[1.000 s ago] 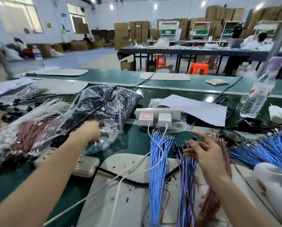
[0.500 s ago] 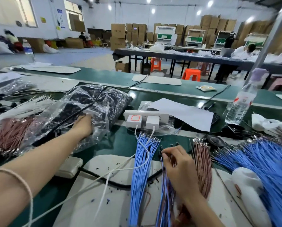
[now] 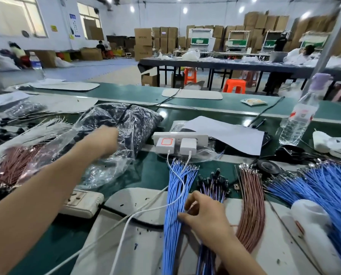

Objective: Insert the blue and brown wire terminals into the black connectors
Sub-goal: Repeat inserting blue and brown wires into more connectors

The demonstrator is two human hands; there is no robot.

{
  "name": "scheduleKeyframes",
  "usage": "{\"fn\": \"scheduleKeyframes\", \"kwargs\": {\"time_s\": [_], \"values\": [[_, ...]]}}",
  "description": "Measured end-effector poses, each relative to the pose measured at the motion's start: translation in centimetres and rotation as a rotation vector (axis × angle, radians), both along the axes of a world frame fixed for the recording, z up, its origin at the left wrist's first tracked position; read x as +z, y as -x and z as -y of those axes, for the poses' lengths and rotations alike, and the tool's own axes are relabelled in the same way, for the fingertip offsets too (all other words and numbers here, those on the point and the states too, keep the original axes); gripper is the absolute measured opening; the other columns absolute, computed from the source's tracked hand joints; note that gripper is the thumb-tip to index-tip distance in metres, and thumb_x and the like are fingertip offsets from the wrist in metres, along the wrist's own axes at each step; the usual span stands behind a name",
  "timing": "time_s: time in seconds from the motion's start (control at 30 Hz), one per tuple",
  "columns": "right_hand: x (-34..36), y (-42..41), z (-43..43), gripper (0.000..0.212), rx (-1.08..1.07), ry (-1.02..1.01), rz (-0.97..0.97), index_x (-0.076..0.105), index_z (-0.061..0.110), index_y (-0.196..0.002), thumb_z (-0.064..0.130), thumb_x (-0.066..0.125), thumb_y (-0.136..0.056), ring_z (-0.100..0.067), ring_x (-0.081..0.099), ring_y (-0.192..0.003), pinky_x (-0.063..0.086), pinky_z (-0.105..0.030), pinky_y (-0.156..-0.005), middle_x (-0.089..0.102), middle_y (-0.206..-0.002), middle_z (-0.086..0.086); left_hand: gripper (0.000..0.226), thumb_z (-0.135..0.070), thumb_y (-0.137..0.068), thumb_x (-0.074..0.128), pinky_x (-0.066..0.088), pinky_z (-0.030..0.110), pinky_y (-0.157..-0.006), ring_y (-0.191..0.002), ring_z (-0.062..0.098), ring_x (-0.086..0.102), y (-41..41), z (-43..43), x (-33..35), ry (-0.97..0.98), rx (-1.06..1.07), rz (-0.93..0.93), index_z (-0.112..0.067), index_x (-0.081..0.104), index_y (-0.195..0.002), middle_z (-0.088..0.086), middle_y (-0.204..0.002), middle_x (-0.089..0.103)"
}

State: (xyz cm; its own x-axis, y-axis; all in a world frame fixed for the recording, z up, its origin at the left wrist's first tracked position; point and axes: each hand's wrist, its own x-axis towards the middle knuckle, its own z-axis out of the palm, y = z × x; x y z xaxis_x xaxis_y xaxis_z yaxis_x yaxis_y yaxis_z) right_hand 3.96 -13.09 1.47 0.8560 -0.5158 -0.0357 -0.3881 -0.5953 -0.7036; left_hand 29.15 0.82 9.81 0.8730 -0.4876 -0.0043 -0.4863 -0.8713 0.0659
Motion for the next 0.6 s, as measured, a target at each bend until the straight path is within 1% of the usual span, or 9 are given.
{"fn": "scheduleKeyframes", "kwargs": {"time_s": [0.07,0.1,0.17,0.23,0.33,0.4,0.47,0.53,0.6], "values": [[-0.1,0.2,0.0,0.030,-0.037,-0.090,0.008,0.051,0.024,-0.069,0.026,0.081,-0.071,-0.011,0.062,-0.074,0.047,-0.039,-0.090,0.065,-0.067,0.005,0.016,-0.016,-0.098,0.049,0.041,0.017,-0.052,-0.057,0.006,0.053,2.5,1.7,0.9,0.243,-0.209,-0.021,-0.015,0.065,-0.094,-0.002,-0.078,0.062],[-0.1,0.2,0.0,0.029,-0.044,-0.123,0.014,0.052,0.022,-0.071,0.023,0.081,-0.072,-0.013,0.062,-0.072,0.049,-0.039,-0.087,0.066,-0.069,0.003,0.018,-0.020,-0.098,0.050,0.041,0.015,-0.049,-0.052,0.005,0.051,4.6,2.6,0.8,0.415,-0.315,-0.135,-0.021,0.067,-0.090,-0.004,-0.072,0.062],[0.1,0.2,0.1,0.024,-0.047,-0.218,0.051,0.055,0.017,-0.074,0.016,0.079,-0.075,-0.014,0.057,-0.066,0.050,-0.030,-0.069,0.063,-0.068,0.002,0.021,-0.021,-0.098,0.050,0.043,0.018,-0.047,-0.050,0.009,0.051,8.8,4.5,-0.9,0.713,-0.466,-0.435,-0.022,0.066,-0.084,-0.003,-0.062,0.059],[0.3,0.3,0.8,0.018,-0.065,-0.374,0.152,0.057,0.011,-0.076,0.005,0.074,-0.077,-0.013,0.050,-0.056,0.042,-0.021,-0.052,0.057,-0.059,0.003,0.026,-0.018,-0.100,0.045,0.042,0.019,-0.045,-0.047,0.011,0.049,11.9,6.2,-3.8,0.890,-0.507,-0.622,-0.014,0.062,-0.081,-0.003,-0.055,0.056],[0.3,0.5,1.8,0.016,-0.138,-0.534,0.320,0.057,0.006,-0.076,-0.005,0.068,-0.077,-0.016,0.050,-0.049,0.040,-0.020,-0.045,0.054,-0.054,-0.003,0.027,-0.013,-0.101,0.040,0.038,0.020,-0.043,-0.042,0.013,0.046,13.8,6.9,-7.7,1.117,-0.462,-0.695,-0.009,0.058,-0.082,-0.003,-0.054,0.057],[0.0,0.4,2.0,0.016,-0.187,-0.621,0.406,0.055,0.004,-0.078,-0.006,0.067,-0.080,-0.017,0.053,-0.046,0.040,-0.021,-0.042,0.056,-0.059,-0.008,0.024,-0.010,-0.101,0.041,0.040,0.022,-0.047,-0.046,0.013,0.047,14.2,6.7,-9.2,1.194,-0.458,-0.679,-0.009,0.059,-0.086,0.001,-0.062,0.060],[-0.5,0.2,1.8,0.017,-0.229,-0.670,0.484,0.053,0.003,-0.078,-0.008,0.066,-0.081,-0.018,0.056,-0.045,0.042,-0.023,-0.042,0.056,-0.062,-0.009,0.023,-0.005,-0.100,0.042,0.039,0.021,-0.050,-0.048,0.011,0.046,14.6,6.4,-10.1,1.189,-0.476,-0.638,-0.011,0.059,-0.087,-0.001,-0.065,0.059],[-0.8,0.0,1.6,0.018,-0.245,-0.666,0.556,0.052,0.003,-0.078,-0.008,0.066,-0.082,-0.020,0.058,-0.046,0.045,-0.025,-0.044,0.057,-0.063,-0.007,0.026,-0.004,-0.099,0.042,0.034,0.020,-0.051,-0.049,0.008,0.041,14.8,6.4,-10.7,1.139,-0.489,-0.573,-0.015,0.057,-0.081,-0.007,-0.060,0.053],[-1.0,0.0,1.6,0.018,-0.239,-0.646,0.626,0.052,0.003,-0.077,-0.007,0.066,-0.082,-0.021,0.058,-0.047,0.046,-0.026,-0.045,0.057,-0.063,-0.006,0.024,-0.014,-0.092,0.043,0.031,0.027,-0.051,-0.050,0.009,0.037,14.9,6.5,-10.8,1.022,-0.525,-0.487,-0.024,0.055,-0.073,-0.007,-0.054,0.047]]}}
